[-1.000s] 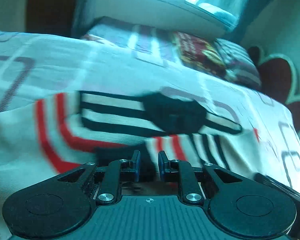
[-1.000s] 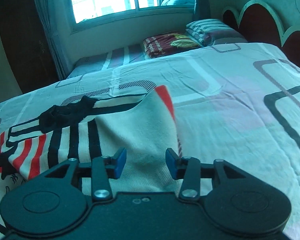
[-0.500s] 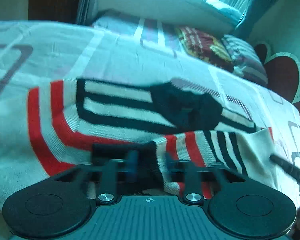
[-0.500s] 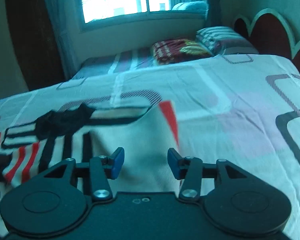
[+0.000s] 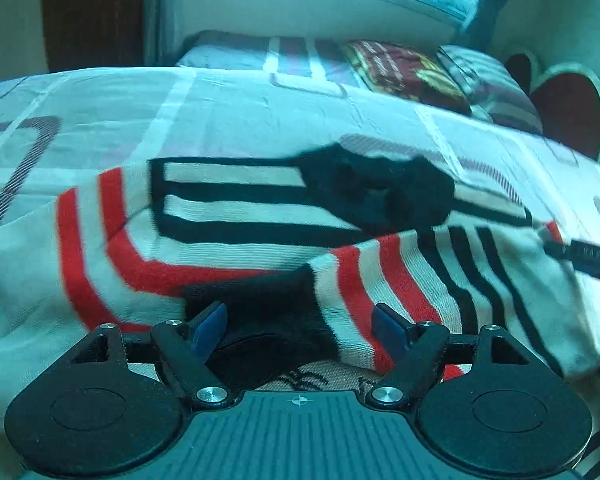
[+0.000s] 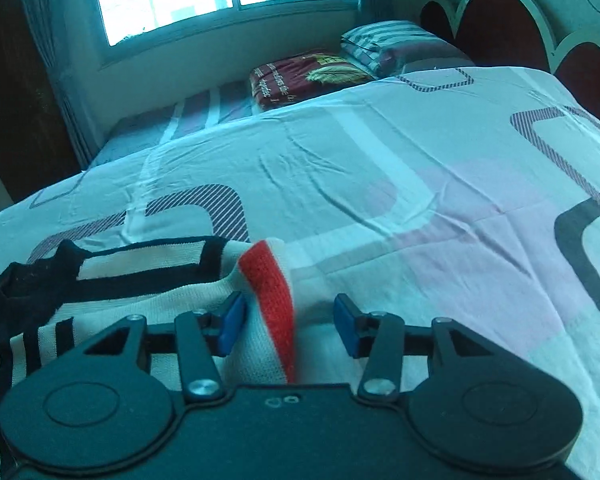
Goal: Fold small clothes
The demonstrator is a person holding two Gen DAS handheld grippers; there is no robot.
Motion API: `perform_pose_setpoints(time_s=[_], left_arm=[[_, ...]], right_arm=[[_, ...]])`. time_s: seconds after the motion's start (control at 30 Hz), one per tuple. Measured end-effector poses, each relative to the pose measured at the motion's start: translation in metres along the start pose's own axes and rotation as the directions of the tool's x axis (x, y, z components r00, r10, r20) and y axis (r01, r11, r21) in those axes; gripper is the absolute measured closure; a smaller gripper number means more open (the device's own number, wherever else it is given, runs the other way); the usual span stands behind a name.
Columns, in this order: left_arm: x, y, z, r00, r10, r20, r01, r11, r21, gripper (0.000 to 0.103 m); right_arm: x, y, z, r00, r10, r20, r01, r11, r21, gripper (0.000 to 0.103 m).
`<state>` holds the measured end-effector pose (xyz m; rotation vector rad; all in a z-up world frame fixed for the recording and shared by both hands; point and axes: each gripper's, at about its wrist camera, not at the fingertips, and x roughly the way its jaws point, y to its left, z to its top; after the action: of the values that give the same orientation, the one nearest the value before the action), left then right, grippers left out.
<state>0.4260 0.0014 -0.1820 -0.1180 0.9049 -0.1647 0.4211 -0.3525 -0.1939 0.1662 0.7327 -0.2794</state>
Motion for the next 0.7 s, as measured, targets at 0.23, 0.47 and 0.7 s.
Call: perform_pose_setpoints(time_s=[0.23, 0.47, 0.7], left_arm=[[-0.031, 0.043, -0.011, 0.998, 0.065, -0.018, -0.066, 0.992, -0.109, 0.024], [-0.070, 0.111, -0.042, 0.985, 0.169, -0.012, -0.167, 0.952, -0.255, 0.006], [-0.103, 0.204, -0.086, 0.974, 0.224, -0.026, -0.204, 0.830, -0.520, 0.007]], right_arm=[[-0.061, 0.046, -0.014, 0.982, 0.182, 0.048, -0.179, 0.982, -0.065, 0.040], [-0.094, 0.117, -0.041, 0.944, 0.330, -0.002, -0.326, 0.931, -0.167, 0.040], [-0.102, 0.169, -0.060, 0.917, 0.395, -0.056, -0.398, 0.893, -0.209, 0.039]])
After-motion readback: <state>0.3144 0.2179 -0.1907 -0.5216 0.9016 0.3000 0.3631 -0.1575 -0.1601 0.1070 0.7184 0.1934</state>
